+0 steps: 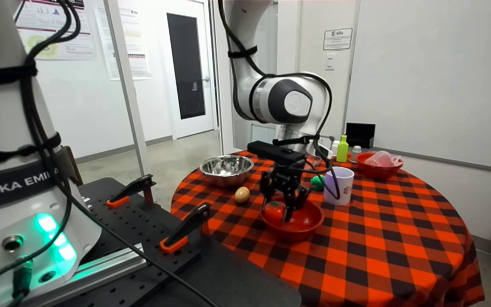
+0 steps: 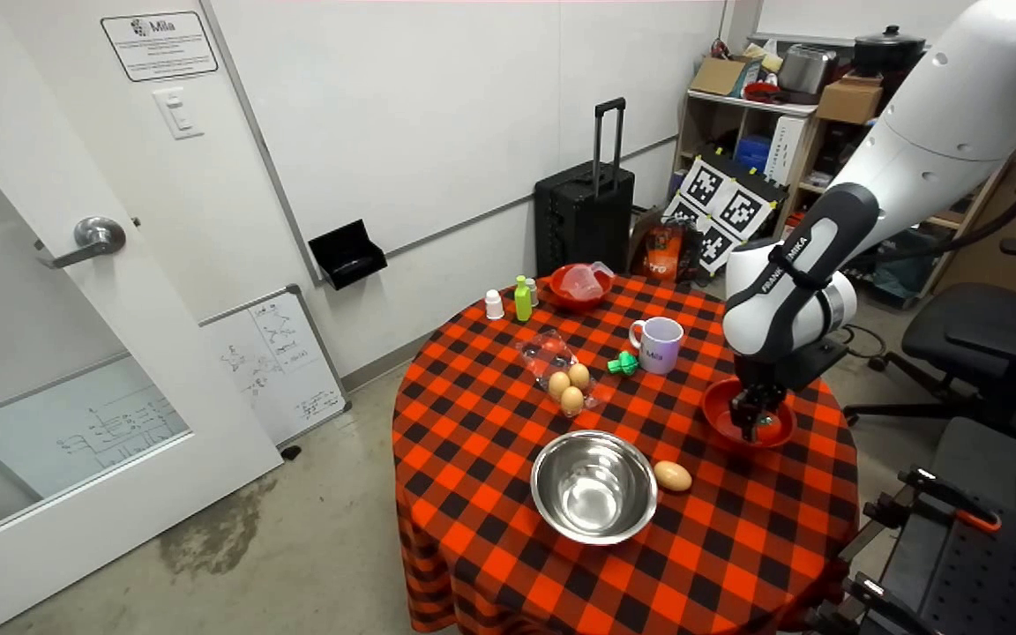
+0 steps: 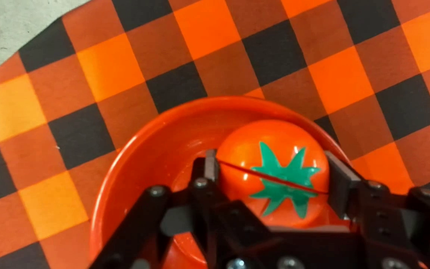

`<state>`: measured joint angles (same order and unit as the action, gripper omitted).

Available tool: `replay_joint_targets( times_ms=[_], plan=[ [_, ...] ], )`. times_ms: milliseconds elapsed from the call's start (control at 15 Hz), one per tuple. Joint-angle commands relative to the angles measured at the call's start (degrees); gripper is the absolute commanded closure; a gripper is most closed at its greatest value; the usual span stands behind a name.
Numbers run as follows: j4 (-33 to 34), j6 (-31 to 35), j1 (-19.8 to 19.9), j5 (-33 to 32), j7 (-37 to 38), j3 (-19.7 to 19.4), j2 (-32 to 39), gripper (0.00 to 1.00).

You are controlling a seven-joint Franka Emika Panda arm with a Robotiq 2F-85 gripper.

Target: Pick up the tomato plush toy and place it inside the red bowl.

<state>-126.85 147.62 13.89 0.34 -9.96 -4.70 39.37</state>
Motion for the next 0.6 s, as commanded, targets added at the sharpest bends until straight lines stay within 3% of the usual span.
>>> replay_joint_targets(
  times_ms=[0, 333, 400, 533],
  plan=[
    [3.89, 0.74, 0.75, 1.6, 0.48, 1.01, 4.04, 0.61],
    [7.69, 0.16, 0.41, 1.58, 1.44, 0.74, 7.21, 0.61],
    [8.15, 0.15, 0.41, 1.64, 1.73, 0.76, 7.54, 0.12],
    [8.3, 0.34, 0.36, 1.7, 2.33, 0.72, 7.76, 0.03]
  ],
)
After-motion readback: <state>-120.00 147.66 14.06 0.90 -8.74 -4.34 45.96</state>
